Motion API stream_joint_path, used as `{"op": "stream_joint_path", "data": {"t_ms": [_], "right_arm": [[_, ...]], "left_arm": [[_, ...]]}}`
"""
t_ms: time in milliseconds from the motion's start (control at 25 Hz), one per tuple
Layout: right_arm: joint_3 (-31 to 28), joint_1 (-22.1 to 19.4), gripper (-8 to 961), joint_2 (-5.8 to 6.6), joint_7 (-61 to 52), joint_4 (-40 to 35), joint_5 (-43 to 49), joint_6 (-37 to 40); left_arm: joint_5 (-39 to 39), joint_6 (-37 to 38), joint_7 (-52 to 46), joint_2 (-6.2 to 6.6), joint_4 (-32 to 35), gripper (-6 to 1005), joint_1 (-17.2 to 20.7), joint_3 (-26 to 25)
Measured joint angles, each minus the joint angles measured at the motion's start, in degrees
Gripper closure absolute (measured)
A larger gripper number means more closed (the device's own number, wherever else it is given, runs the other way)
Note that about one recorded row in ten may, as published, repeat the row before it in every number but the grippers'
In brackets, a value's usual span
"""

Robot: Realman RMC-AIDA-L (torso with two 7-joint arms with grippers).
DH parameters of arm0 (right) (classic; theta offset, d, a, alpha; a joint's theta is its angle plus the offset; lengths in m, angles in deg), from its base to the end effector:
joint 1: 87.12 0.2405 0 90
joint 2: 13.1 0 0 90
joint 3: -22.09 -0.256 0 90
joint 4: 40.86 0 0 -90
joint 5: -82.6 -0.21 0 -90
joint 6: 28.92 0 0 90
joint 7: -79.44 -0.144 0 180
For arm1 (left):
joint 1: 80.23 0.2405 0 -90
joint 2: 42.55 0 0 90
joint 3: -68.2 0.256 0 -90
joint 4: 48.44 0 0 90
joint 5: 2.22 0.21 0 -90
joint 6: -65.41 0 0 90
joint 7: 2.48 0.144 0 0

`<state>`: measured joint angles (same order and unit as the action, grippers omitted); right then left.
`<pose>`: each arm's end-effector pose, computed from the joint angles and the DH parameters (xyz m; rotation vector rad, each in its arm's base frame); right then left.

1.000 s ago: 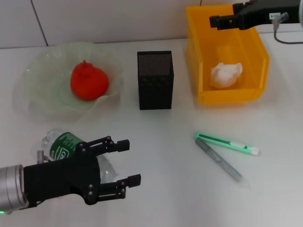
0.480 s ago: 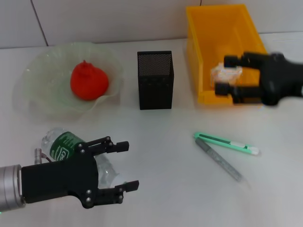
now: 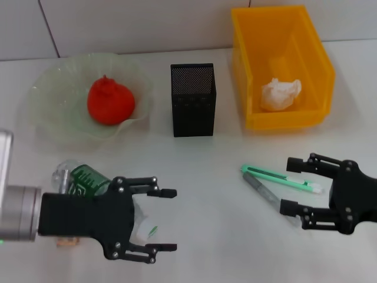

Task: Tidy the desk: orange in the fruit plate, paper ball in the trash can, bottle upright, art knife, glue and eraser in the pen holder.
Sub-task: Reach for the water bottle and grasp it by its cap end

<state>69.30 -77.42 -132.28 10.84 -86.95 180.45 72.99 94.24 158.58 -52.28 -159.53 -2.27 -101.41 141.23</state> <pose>0.2983 0.2339 0.0277 -2.6278 0.4706 0.9249 -0.2359 0.2741 -0.0312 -2.9627 0.3787 -0.6910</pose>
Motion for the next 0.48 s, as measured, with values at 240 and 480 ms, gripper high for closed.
{"op": "stream_joint_path", "data": {"t_ms": [240, 480], "right_arm": [[-0.8, -1.4, 119, 0.51, 1.5, 2.3, 0.1, 1.5], [-3.8, -2.7, 120, 0.67, 2.7, 2.9, 2.1, 4.9]], "left_arm": [[8.5, 0.3, -10.5, -1.2, 16.6, 291, -3.0, 0.3], [11.7, 1.3, -15.1, -1.15, 20.9, 293, -5.8, 0.4]]}}
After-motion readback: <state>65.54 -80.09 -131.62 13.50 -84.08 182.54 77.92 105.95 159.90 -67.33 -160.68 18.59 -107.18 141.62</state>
